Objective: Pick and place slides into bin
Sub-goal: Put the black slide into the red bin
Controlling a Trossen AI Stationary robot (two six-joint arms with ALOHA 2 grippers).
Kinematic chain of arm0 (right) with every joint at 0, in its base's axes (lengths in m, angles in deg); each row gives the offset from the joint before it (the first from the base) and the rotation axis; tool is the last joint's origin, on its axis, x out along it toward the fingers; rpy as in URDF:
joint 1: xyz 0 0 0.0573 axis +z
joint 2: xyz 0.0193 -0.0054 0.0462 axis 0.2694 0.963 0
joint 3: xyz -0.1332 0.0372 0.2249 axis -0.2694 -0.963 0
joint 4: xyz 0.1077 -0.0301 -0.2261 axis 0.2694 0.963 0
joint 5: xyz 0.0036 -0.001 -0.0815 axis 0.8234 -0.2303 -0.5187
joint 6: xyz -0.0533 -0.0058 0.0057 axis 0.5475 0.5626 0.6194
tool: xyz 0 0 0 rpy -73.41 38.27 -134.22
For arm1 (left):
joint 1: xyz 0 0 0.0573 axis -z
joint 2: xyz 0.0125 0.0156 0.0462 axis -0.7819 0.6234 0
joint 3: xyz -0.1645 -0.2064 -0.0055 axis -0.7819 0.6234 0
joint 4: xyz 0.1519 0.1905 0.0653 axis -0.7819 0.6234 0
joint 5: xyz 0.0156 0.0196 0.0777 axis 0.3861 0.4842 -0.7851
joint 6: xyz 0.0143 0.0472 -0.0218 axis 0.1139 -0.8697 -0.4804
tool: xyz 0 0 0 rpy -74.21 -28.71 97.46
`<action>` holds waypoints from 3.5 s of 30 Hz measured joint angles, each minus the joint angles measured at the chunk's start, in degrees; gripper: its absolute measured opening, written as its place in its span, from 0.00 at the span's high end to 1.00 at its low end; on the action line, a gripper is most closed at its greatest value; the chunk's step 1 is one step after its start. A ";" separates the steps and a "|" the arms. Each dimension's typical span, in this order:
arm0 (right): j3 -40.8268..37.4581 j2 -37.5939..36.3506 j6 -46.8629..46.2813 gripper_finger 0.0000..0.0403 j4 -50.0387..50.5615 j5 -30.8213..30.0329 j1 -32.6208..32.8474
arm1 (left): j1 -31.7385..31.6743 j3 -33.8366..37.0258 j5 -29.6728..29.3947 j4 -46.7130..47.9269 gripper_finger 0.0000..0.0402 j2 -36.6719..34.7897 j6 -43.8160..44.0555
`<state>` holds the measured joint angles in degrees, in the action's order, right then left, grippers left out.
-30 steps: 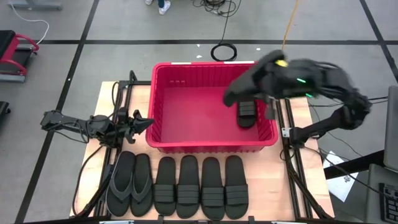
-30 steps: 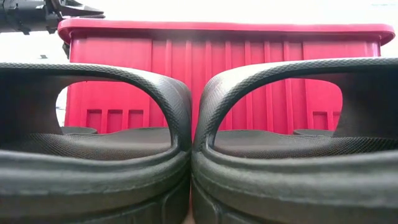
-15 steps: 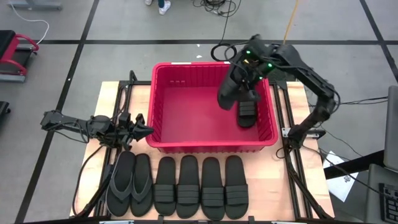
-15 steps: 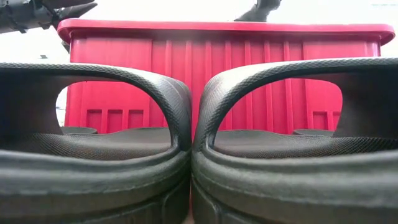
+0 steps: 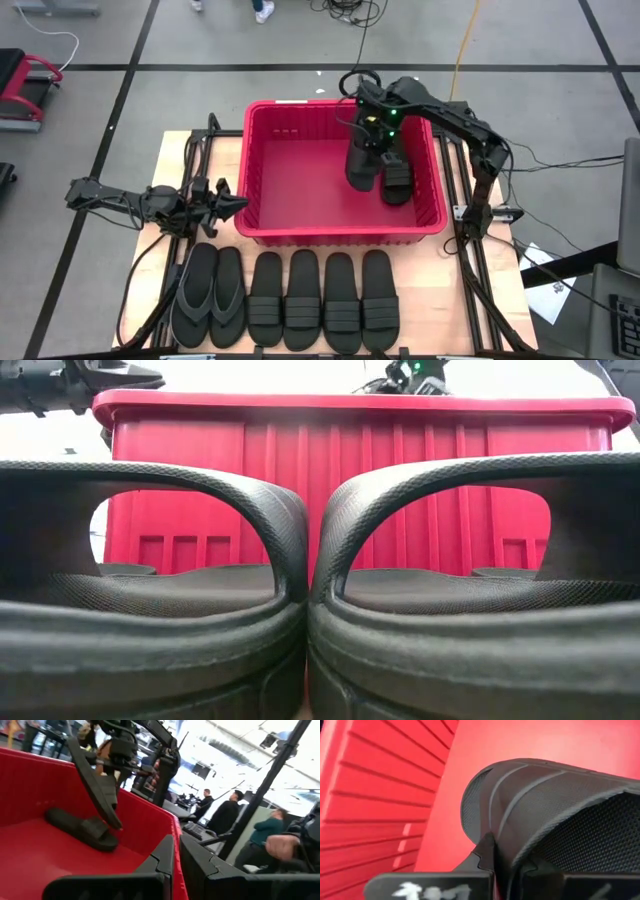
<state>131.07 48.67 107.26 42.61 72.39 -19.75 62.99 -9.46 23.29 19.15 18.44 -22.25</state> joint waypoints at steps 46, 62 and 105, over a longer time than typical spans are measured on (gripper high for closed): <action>-16.30 8.22 -4.47 0.99 -11.04 -1.77 -1.00 | 0.00 0.00 -1.15 1.34 0.94 0.00 2.93; -20.56 8.13 -0.88 0.99 -13.56 -1.85 -1.81 | 0.00 0.00 -2.49 1.36 0.94 0.00 2.51; -20.63 10.42 -6.90 0.66 -24.85 -9.67 -2.86 | 0.00 0.00 -2.65 1.79 0.94 -0.02 4.16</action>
<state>110.44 59.09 100.36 17.76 62.72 -22.61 62.99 -9.46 20.64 20.94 18.42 -18.09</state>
